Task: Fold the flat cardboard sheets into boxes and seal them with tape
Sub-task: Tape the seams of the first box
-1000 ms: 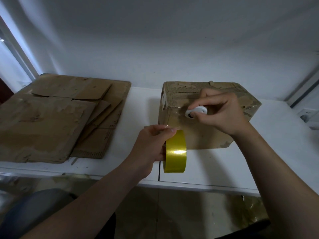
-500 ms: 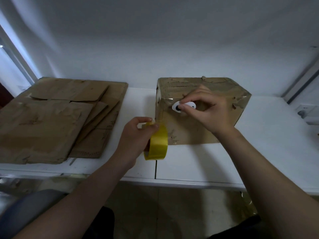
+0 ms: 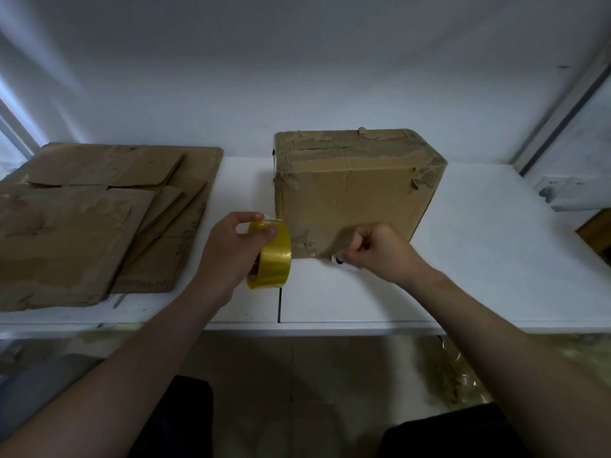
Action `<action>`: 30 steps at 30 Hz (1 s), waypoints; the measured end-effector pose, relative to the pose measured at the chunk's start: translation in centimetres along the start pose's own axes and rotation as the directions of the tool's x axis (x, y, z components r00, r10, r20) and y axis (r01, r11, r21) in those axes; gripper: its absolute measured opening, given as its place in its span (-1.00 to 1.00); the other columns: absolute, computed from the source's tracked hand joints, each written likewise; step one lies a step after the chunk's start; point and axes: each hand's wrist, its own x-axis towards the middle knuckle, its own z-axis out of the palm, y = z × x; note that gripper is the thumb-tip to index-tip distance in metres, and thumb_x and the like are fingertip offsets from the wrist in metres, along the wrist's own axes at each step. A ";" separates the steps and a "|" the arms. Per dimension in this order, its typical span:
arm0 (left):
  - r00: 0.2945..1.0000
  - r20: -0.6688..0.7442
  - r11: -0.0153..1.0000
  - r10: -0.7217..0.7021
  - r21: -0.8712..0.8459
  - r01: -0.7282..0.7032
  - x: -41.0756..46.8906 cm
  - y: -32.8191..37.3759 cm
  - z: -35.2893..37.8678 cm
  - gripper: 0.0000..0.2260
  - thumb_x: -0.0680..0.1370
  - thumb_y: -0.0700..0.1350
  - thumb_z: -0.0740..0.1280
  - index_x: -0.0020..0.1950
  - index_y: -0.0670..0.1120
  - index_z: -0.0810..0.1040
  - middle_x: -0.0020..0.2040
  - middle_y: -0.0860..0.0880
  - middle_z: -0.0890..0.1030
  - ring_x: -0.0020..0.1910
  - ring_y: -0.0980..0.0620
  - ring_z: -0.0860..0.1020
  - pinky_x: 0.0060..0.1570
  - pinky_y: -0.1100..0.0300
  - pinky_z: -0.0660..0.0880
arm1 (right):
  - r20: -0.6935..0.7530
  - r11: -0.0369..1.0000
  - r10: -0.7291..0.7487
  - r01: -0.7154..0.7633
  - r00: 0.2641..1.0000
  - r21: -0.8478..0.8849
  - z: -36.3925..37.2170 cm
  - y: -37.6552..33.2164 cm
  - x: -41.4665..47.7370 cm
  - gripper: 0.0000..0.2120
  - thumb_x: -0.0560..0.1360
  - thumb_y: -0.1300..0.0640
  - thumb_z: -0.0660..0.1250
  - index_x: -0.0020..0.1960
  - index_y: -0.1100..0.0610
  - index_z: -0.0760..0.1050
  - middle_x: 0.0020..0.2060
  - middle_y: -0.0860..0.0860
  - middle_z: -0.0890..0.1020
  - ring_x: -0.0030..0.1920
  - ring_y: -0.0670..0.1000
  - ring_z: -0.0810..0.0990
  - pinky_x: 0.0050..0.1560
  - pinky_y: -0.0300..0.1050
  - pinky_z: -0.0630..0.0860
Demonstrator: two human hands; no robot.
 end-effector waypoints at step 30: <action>0.983 -0.155 0.995 0.099 0.035 -0.094 3.0 0.9 -2.8 -0.68 0.49 0.08 0.49 0.22 0.19 0.56 0.17 0.02 0.56 0.12 0.00 0.57 -0.04 -0.02 0.63 | -0.403 0.686 -0.669 0.310 0.625 -0.658 0.5 -8.9 8.0 -0.56 0.47 -0.36 0.30 0.13 -0.10 0.68 0.11 -0.14 0.71 0.12 0.16 0.59 0.01 0.13 0.44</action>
